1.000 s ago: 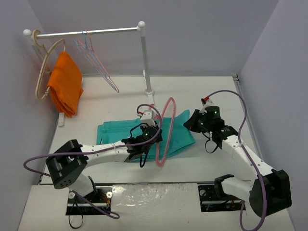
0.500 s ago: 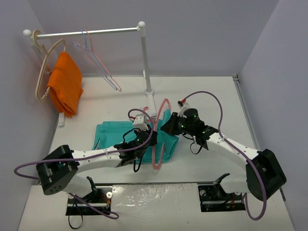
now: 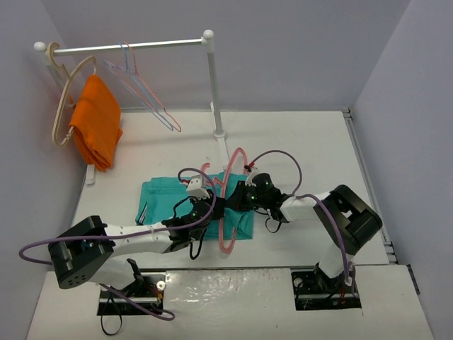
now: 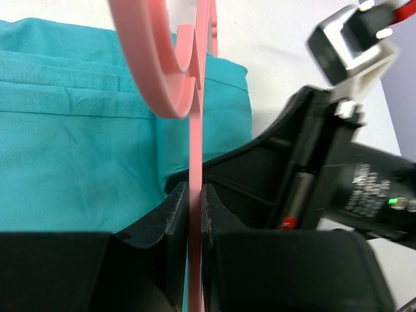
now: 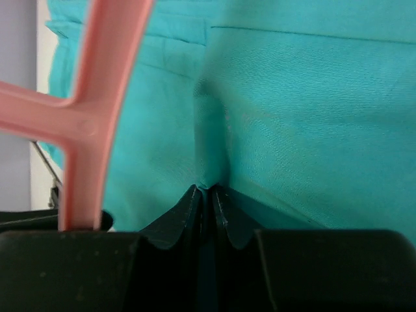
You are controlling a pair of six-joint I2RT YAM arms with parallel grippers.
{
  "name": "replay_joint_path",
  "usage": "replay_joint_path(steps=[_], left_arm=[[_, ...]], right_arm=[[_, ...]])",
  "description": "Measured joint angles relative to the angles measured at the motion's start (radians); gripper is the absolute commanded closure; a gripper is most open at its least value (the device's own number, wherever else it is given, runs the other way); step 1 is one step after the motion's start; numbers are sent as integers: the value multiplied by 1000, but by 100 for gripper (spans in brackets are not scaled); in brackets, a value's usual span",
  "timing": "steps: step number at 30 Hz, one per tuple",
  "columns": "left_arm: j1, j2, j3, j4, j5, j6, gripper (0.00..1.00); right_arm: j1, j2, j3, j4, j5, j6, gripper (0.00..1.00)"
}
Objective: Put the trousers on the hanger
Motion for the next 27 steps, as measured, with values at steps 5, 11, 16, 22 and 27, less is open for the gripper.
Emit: replay_joint_path(steps=[5,11,16,22,27], left_arm=[[0,19,-13,37,5,-10,100],[5,22,-26,55,-2,-32,100],[11,42,-26,64,-5,-43,100],[17,55,-26,67,-5,-59,100],[17,55,-26,67,-5,-65,100]], right_arm=[[30,73,23,18,9,-12,66],[49,-1,90,-168,60,-108,61],[49,-112,144,-362,144,-205,59],[51,-248,165,-478,186,-260,68],[54,-309,132,-489,182,-256,87]])
